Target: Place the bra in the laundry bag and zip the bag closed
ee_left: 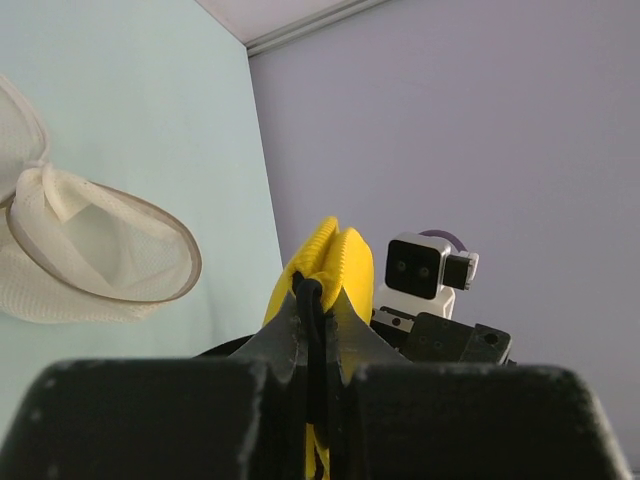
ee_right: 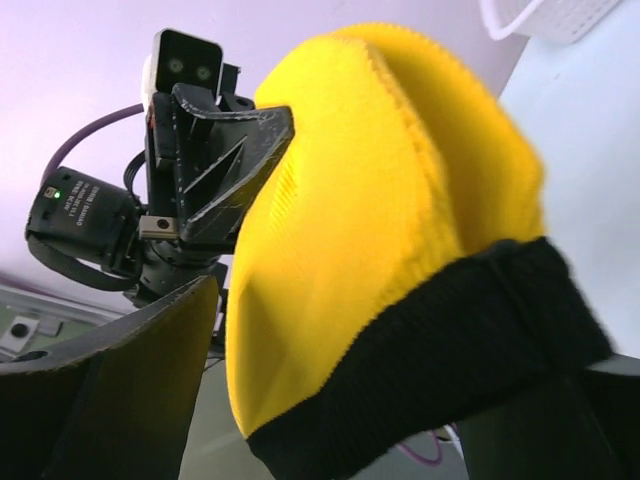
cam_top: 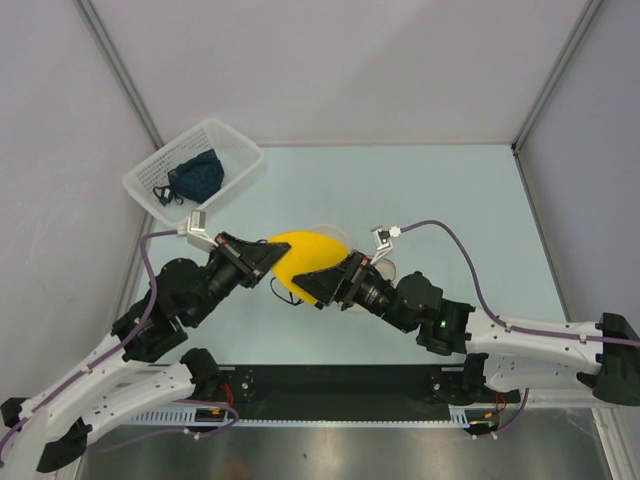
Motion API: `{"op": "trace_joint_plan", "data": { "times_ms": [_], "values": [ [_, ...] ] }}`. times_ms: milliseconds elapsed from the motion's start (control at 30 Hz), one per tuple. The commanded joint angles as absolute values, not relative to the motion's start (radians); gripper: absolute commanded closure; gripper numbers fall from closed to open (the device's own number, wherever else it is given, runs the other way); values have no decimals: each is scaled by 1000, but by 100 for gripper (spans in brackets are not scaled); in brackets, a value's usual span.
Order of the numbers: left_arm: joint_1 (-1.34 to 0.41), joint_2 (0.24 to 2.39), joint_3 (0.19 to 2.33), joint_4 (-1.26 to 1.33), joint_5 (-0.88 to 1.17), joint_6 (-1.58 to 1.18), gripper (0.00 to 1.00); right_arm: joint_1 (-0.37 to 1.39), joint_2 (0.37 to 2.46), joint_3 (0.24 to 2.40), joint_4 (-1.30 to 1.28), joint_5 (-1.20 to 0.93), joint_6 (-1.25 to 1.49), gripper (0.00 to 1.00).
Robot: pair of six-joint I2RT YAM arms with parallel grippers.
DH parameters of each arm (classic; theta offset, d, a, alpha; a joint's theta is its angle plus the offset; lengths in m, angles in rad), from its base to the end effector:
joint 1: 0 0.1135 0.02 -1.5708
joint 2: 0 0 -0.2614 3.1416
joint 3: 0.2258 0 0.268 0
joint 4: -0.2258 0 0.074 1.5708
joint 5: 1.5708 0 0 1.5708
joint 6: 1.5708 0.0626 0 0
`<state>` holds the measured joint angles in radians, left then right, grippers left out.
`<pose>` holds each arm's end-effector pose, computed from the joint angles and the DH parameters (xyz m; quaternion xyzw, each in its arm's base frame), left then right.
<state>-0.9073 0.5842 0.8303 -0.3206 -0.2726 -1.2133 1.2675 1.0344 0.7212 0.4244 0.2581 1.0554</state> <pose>0.1208 -0.1272 0.3695 -0.2020 0.7036 -0.5394 0.4162 0.1010 0.2692 0.3297 0.0254 0.6676 0.6439 0.3729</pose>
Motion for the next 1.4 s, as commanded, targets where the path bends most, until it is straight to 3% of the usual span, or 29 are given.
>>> {"op": "trace_joint_plan", "data": {
  "times_ms": [0, 167, 333, 367, 400, 433, 467, 500, 533, 567, 600, 800, 933, 1000, 1167, 1367],
  "values": [
    [-904, 572, 818, -308, -247, -1218, 100, 1264, 991, 701, 445, 331, 1003, 12],
    [-904, 594, 808, -316, -238, -1184, 100, 1264, 996, 718, 440, 307, 997, 28],
    [-904, 632, 804, -289, -200, -1097, 99, 1256, 962, 746, 296, 319, 1029, 68],
    [-904, 652, 801, -276, -186, -1053, 88, 1252, 954, 746, 270, 328, 1037, 72],
    [-904, 661, 804, -275, -173, -1036, 78, 1243, 947, 744, 223, 327, 1046, 86],
    [-904, 669, 807, -269, -169, -1010, 65, 1215, 925, 747, 195, 319, 1051, 91],
    [-904, 686, 818, -268, -164, -961, 41, 1201, 913, 750, 161, 305, 1055, 96],
    [-902, 690, 828, -299, -172, -939, 31, 1181, 898, 752, 93, 293, 1060, 100],
    [-897, 695, 840, -313, -176, -911, 24, 1152, 875, 761, 63, 269, 1052, 100],
    [-894, 695, 866, -333, -186, -869, 9, 1093, 864, 771, 26, 209, 1048, 100],
    [-890, 699, 882, -395, -214, -856, 5, 1056, 856, 788, -86, 184, 1048, 100],
    [-720, 719, 871, -483, -125, -856, 4, 800, 874, 900, -323, -60, 905, 100],
    [-608, 739, 705, -376, 50, -958, 15, 706, 931, 945, -327, -159, 792, 100],
    [-566, 764, 654, -294, 81, -1018, 16, 669, 982, 963, -324, -190, 732, 100],
    [-532, 940, 621, -218, 74, -1101, 4, 646, 1097, 1008, -410, -242, 649, 100],
    [-511, 1150, 632, -117, 61, -1126, 5, 647, 1152, 1015, -466, -226, 629, 100]
  ]
}}
